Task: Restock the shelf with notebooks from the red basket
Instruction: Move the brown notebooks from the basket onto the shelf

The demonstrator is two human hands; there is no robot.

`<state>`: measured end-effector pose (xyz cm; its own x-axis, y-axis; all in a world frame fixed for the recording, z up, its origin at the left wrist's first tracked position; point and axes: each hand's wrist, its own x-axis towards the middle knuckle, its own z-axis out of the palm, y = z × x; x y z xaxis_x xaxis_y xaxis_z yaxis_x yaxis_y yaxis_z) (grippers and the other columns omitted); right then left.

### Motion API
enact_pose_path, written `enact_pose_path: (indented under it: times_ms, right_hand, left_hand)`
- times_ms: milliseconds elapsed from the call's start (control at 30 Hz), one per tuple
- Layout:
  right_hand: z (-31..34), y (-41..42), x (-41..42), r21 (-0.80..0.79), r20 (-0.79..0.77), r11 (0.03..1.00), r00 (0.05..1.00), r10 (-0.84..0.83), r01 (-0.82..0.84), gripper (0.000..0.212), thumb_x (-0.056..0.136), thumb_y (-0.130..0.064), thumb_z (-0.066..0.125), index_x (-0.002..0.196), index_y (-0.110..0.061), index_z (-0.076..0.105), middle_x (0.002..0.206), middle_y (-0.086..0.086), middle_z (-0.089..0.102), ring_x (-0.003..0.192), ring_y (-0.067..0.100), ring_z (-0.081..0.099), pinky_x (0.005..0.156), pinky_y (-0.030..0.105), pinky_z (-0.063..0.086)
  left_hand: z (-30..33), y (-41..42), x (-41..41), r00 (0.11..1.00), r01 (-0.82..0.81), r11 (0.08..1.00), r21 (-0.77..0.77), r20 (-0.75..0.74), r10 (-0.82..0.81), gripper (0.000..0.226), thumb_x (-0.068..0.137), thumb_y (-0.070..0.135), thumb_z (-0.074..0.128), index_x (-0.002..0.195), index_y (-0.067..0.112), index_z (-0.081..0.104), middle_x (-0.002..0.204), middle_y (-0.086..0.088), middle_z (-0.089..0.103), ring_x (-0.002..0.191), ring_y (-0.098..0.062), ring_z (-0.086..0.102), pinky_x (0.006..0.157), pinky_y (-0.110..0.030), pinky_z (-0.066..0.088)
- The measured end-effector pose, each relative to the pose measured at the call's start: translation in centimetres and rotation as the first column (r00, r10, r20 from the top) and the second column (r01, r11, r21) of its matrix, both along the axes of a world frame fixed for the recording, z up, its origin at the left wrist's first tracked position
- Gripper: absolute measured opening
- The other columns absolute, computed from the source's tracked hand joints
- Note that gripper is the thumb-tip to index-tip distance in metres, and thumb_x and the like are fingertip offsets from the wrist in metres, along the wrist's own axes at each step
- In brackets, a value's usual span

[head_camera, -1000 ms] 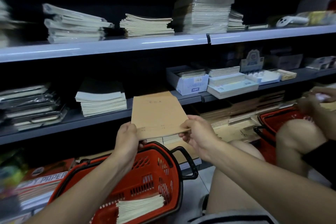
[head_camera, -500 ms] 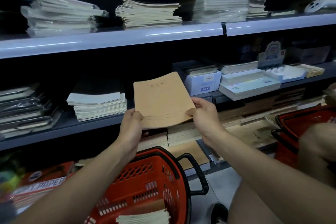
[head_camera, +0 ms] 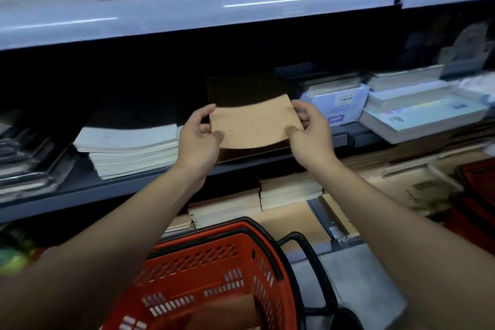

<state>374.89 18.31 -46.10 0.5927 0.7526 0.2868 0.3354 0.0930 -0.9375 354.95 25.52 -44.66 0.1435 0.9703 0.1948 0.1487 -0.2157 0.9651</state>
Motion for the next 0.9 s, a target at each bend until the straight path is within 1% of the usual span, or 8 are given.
enact_pose_path:
  times_ms: [67, 133, 200, 300, 400, 567, 733, 900]
  right_hand:
    - [-1.0, 1.4, 0.4, -0.037, 0.075, 0.999, 0.997, 0.004, -0.001, 0.050, 0.095, -0.007, 0.059, 0.140, -0.028, 0.057, 0.128, -0.002, 0.065, 0.115, 0.012, 0.063, 0.088, 0.021, 0.052]
    - [-1.8, 2.5, 0.6, -0.074, 0.163, 0.997, 0.987, -0.002, 0.014, 0.046, 0.096, -0.016, 0.058, 0.140, -0.030, 0.057, 0.132, 0.001, 0.063, 0.125, 0.019, 0.058, 0.104, 0.035, 0.051]
    - [-2.3, 3.2, 0.5, -0.089, 0.254, 0.995, 0.967, -0.015, 0.039, 0.042, 0.099, -0.016, 0.056, 0.139, -0.027, 0.060, 0.132, 0.003, 0.063, 0.131, 0.022, 0.052, 0.112, 0.040, 0.046]
    - [-2.8, 3.6, 0.6, -0.104, 0.403, 0.989, 0.914, -0.053, 0.103, 0.037, 0.100, -0.013, 0.051, 0.133, -0.018, 0.066, 0.124, 0.006, 0.068, 0.130, 0.025, 0.046, 0.110, 0.037, 0.042]
    - [-3.2, 3.8, 1.3, -0.153, 0.515, 0.975, 0.855, -0.059, 0.159, 0.037, 0.101, -0.016, 0.049, 0.131, -0.016, 0.070, 0.117, 0.006, 0.073, 0.126, 0.028, 0.044, 0.103, 0.035, 0.044]
    - [-3.5, 3.5, 2.1, -0.229, 0.541, 0.963, 0.841, 0.004, 0.143, 0.036, 0.102, -0.022, 0.050, 0.131, -0.021, 0.070, 0.108, 0.004, 0.074, 0.129, 0.025, 0.039, 0.101, 0.040, 0.050]
    - [-3.4, 2.5, 2.3, -0.247, 0.584, 0.964, 0.808, 0.069, 0.096, 0.033, 0.103, -0.031, 0.053, 0.131, -0.023, 0.070, 0.105, -0.001, 0.070, 0.129, 0.023, 0.039, 0.096, 0.045, 0.054]
    - [-3.2, 1.7, 2.6, -0.325, 0.632, 0.944, 0.756, 0.172, 0.057, 0.063, 0.091, -0.061, 0.066, 0.141, -0.023, 0.065, 0.127, -0.001, 0.066, 0.133, 0.023, 0.034, 0.103, 0.043, 0.047]
  left_hand:
    - [-0.6, 1.5, 0.2, 0.996, 0.006, 0.997, 0.075, -0.084, 0.001, 0.038, 0.103, 0.005, 0.056, 0.135, 0.026, 0.063, 0.118, 0.005, 0.066, 0.110, -0.008, 0.064, 0.084, -0.012, 0.053]
    - [-1.2, 2.6, 0.3, 0.983, 0.008, 0.992, 0.123, -0.185, 0.016, 0.030, 0.105, 0.018, 0.054, 0.130, 0.028, 0.067, 0.126, 0.003, 0.065, 0.115, -0.011, 0.063, 0.098, -0.024, 0.053]
    - [-1.7, 3.0, 0.4, 0.961, 0.009, 0.990, 0.142, -0.276, 0.031, 0.029, 0.107, 0.027, 0.050, 0.130, 0.027, 0.067, 0.130, 0.002, 0.062, 0.115, -0.011, 0.060, 0.098, -0.025, 0.049]
    - [-2.7, 2.7, 0.2, 0.906, 0.052, 0.982, 0.182, -0.422, 0.030, 0.036, 0.108, 0.031, 0.046, 0.138, 0.022, 0.063, 0.136, 0.001, 0.059, 0.116, -0.008, 0.053, 0.096, -0.018, 0.037]
    - [-3.7, 2.2, -0.2, 0.839, 0.115, 0.969, 0.219, -0.543, 0.024, 0.042, 0.108, 0.036, 0.045, 0.143, 0.019, 0.060, 0.141, -0.005, 0.060, 0.128, -0.018, 0.054, 0.102, -0.021, 0.036]
    - [-4.2, 1.2, -0.8, 0.740, 0.179, 0.950, 0.257, -0.671, 0.042, 0.065, 0.099, 0.054, 0.056, 0.151, 0.015, 0.050, 0.146, -0.008, 0.058, 0.136, -0.028, 0.050, 0.114, -0.040, 0.041]
    - [-4.3, 0.3, -1.0, 0.669, 0.154, 0.951, 0.268, -0.737, 0.100, 0.075, 0.095, 0.054, 0.065, 0.156, 0.016, 0.044, 0.154, -0.010, 0.051, 0.151, -0.033, 0.031, 0.121, -0.043, 0.030]
    - [-4.3, -0.1, -0.8, 0.683, 0.103, 0.954, 0.282, -0.717, 0.138, 0.070, 0.095, 0.051, 0.067, 0.154, 0.016, 0.048, 0.153, -0.014, 0.051, 0.153, -0.032, 0.028, 0.120, -0.041, 0.029]
